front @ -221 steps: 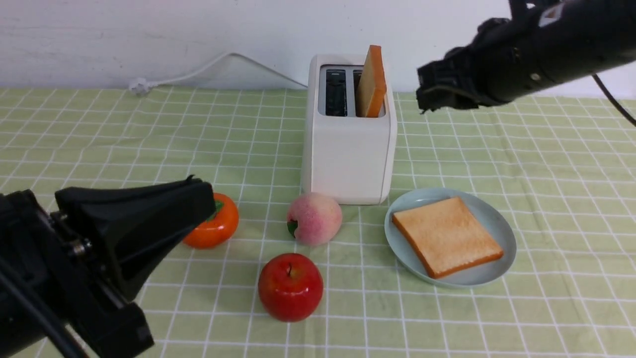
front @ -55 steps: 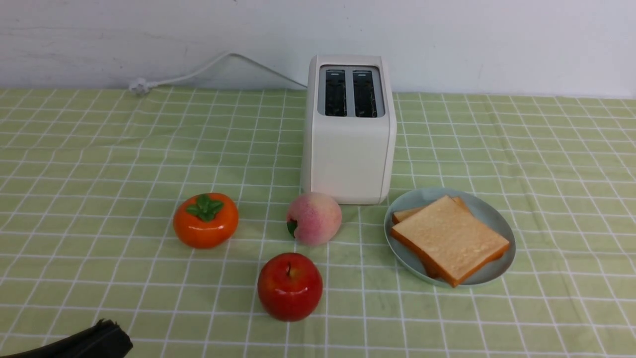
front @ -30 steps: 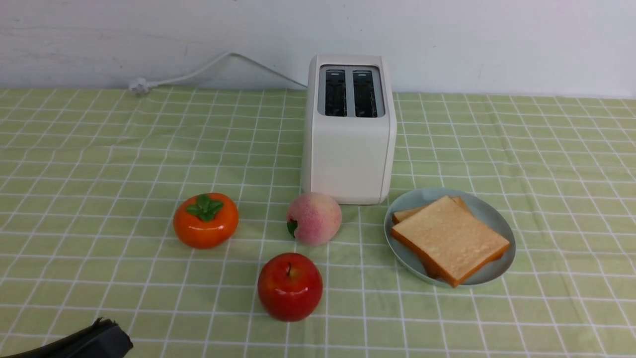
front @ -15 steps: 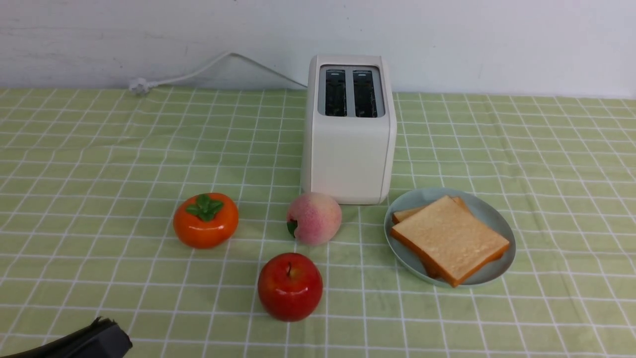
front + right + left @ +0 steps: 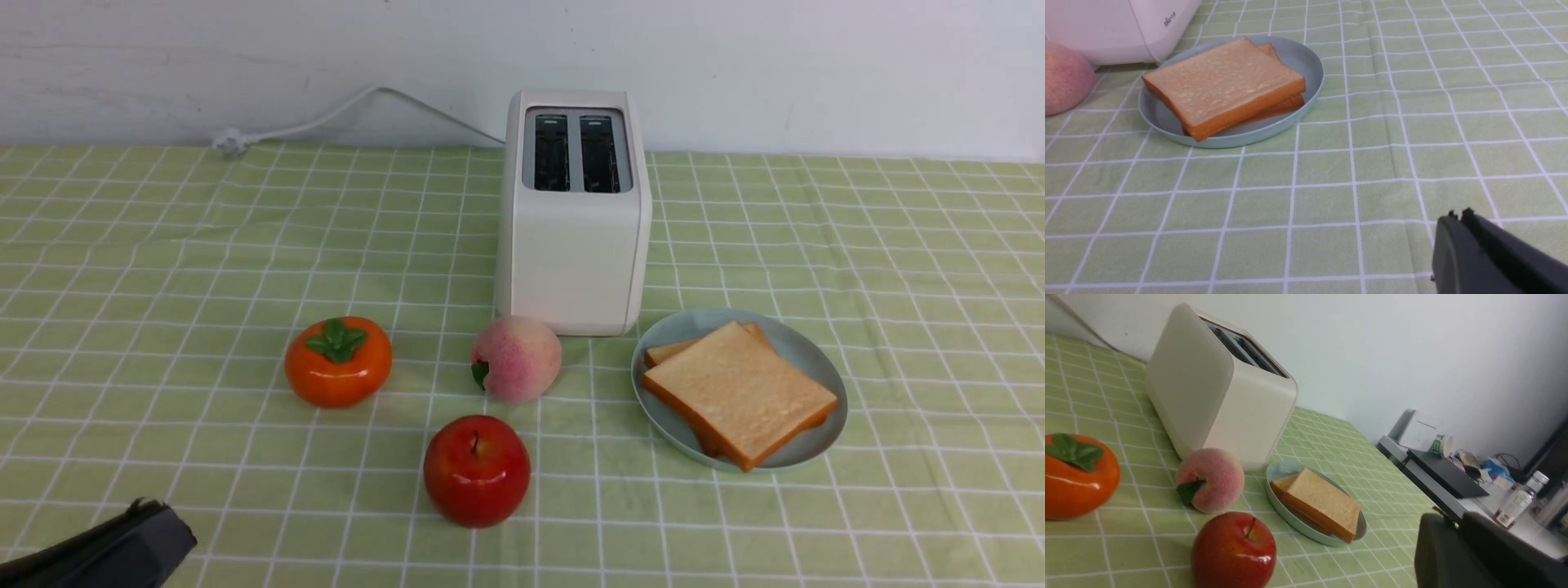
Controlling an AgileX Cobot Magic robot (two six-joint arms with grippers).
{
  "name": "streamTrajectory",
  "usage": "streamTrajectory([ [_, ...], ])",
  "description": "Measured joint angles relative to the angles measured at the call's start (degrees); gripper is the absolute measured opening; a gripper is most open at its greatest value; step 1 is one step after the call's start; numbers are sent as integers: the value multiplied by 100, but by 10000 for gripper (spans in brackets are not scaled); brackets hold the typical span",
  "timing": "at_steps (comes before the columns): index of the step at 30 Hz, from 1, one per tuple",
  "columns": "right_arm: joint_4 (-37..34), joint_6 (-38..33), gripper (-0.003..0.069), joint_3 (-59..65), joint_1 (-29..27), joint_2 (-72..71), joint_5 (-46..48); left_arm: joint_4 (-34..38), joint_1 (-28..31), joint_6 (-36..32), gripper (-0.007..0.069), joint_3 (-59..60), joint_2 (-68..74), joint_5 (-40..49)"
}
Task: Take toasted bread from bread machine on green coffee tablecloth place on plate.
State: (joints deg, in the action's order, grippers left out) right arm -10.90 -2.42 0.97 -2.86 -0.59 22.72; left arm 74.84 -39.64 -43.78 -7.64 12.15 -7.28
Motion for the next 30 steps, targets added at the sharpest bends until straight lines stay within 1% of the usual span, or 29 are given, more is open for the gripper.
streamTrajectory([
  [2, 0, 0, 4, 0, 0, 0, 0, -273, 0, 27, 61, 0, 0, 13],
  [4, 0, 0, 6, 0, 0, 0, 0, -881, 0, 173, 61, 0, 0, 109],
  [5, 0, 0, 8, 0, 0, 0, 0, -1326, 0, 349, 61, 0, 0, 177],
  [6, 0, 0, 10, 0, 0, 0, 0, -1883, 0, 651, 57, 0, 0, 245],
  [7, 0, 0, 10, 0, 0, 0, 0, -1979, 0, 707, 54, 0, 0, 254],
  [8, 0, 0, 11, 0, 0, 0, 0, -2746, 0, 1193, 36, 0, 0, 281],
  [10, 0, 0, 13, 0, 0, 0, 0, -3781, 16, 1791, 1, 0, 0, 299],
  [11, 0, 0, 13, 0, 0, 0, 0, -4120, 58, 1963, -13, 0, 0, 315],
  [13, 0, 0, 13, 0, 0, 0, 0, -4700, 289, 2308, -13, 26, 0, 329],
  [14, 0, 0, 13, 0, 0, 0, 0, -4894, 498, 2500, -13, 54, -5, 315],
  [15, 0, 0, 13, 0, 0, 0, 0, -4926, 545, 2540, -13, 75, -5, 307],
  [16, 0, 0, 14, 0, 0, 0, 0, -5130, 1039, 2908, -13, 185, -5, 267],
  [18, 0, 0, 15, 0, 0, 0, 0, -5334, 1577, 3260, -13, 325, -5, 291],
  [22, 0, 0, 19, 0, 0, 0, 0, -6132, 2616, 3980, -13, 595, -5, 613],
  [24, 0, 0, 20, 0, 0, 0, 0, -6452, 2924, 4284, -13, 673, -18, 788],
  [25, 0, 0, 21, 0, 0, 0, 0, -6487, 2957, 4322, -13, 692, -29, 814],
  [27, 0, 0, 22, 0, 0, 0, 0, -6827, 3284, 4674, -13, 809, -232, 1174],
  [30, 0, 0, 26, 0, 0, 0, 0, -6958, 3464, 4800, -13, 914, -694, 1621],
])
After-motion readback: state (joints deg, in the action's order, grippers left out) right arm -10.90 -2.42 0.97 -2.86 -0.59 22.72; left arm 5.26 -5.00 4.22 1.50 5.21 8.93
